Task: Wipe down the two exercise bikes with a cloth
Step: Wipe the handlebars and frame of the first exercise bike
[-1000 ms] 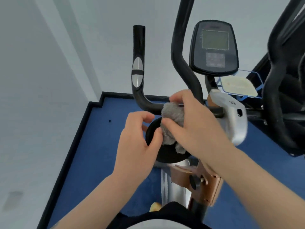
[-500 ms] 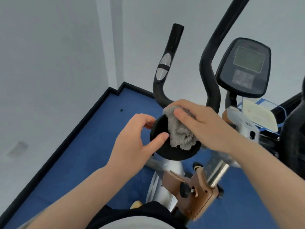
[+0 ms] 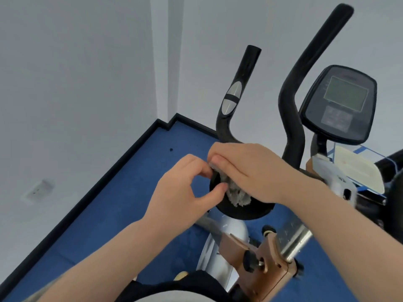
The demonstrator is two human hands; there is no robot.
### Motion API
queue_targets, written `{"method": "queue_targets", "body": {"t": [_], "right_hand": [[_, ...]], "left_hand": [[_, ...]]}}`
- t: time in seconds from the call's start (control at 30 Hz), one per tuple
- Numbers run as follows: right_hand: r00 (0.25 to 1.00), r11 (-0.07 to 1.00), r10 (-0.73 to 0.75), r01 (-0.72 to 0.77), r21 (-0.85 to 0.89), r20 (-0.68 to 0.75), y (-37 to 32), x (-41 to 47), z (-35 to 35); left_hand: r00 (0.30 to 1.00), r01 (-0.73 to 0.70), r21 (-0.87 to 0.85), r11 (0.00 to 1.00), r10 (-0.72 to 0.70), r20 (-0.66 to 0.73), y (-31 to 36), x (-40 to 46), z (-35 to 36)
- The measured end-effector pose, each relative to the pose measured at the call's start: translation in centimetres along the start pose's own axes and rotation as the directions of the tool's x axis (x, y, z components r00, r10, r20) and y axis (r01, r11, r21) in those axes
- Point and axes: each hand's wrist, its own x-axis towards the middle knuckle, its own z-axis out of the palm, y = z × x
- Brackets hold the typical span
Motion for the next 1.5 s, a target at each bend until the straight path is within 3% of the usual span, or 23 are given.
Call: {"method": "queue_targets", "body": {"t": [0.13,0.23,0.3,0.37,0.5,0.6,0.7,0.77,0.87,0.97,1.07,1.17,1.23,1.33,1.5], "right_hand": [[0.993,0.975,0.115,-0.115,0.188,0.014,0.6,-0.9,-0.9],[0.962,0.962,0.271,-0.271,0.031,-0.014,-0.7,0.3,-0.2],[0.933,0.934,0.341,-0.350,-0.075,-0.114,-1.7,0.4,0.8],[0.894,0.913,0.395,-0.408,-0.017,-0.209,-2.0,-1.0,1.3],[0.766,0.830,0.553,-0.543,0.129,-0.328,-2.3,-3.5,2.2],[0.647,0.728,0.625,-0.686,0.025,-0.437,-3.0,-2.4,3.2],[0.547,0.685,0.666,-0.718,0.124,-0.508,-3.9,-2.2,4.4],[0.431,0.669,0.705,-0.666,0.329,-0.563,-5.1,-2.9,5.3],[0.190,0.574,0.776,-0.608,0.548,-0.601,-7.8,-3.2,7.6],[-0.128,0.414,0.859,-0.395,0.820,-0.495,-8.7,-1.8,8.7],[-0.413,0.398,0.804,-0.161,0.903,-0.428,-9.1,1.0,9.3],[-0.650,0.342,0.728,0.071,0.937,-0.216,-10.8,4.8,11.4],[-0.710,0.304,0.700,0.198,0.932,-0.078,-10.8,5.8,11.6],[-0.716,0.327,0.693,0.409,0.852,0.078,-9.5,5.9,10.5],[-0.740,0.262,0.673,0.237,0.936,-0.001,-11.1,7.0,10.8]], "left_hand": [[0.999,-0.012,-0.006,1.000,0.012,0.039,0.3,0.5,-0.6],[1.000,-0.020,-0.014,1.000,0.020,0.023,0.6,1.1,-0.6],[0.999,-0.029,-0.019,0.999,0.029,0.025,0.6,1.5,-0.5],[0.998,-0.043,-0.029,0.999,0.044,0.035,0.6,1.8,-0.4],[0.995,-0.085,-0.049,0.995,0.087,0.046,0.2,2.4,-0.5],[0.993,-0.055,-0.095,0.994,0.065,0.100,-0.3,2.9,-0.1],[0.978,-0.027,-0.163,0.986,0.060,0.202,-0.6,4.4,0.3],[0.944,-0.086,-0.180,0.980,0.138,0.300,-0.6,5.8,0.6],[0.848,-0.163,-0.241,0.957,0.260,0.461,-0.9,7.0,0.6],[0.746,-0.172,-0.335,0.927,0.344,0.570,-1.7,7.5,0.2],[0.637,-0.190,-0.391,0.901,0.416,0.649,-2.5,8.4,0.0],[0.520,-0.216,-0.454,0.865,0.495,0.696,-3.2,9.4,0.1],[0.462,-0.204,-0.498,0.843,0.531,0.710,-3.6,10.0,0.1],[0.397,-0.200,-0.545,0.814,0.576,0.715,-4.0,10.7,0.3],[0.318,-0.109,-0.593,0.798,0.593,0.740,-4.5,11.7,0.4]]}}
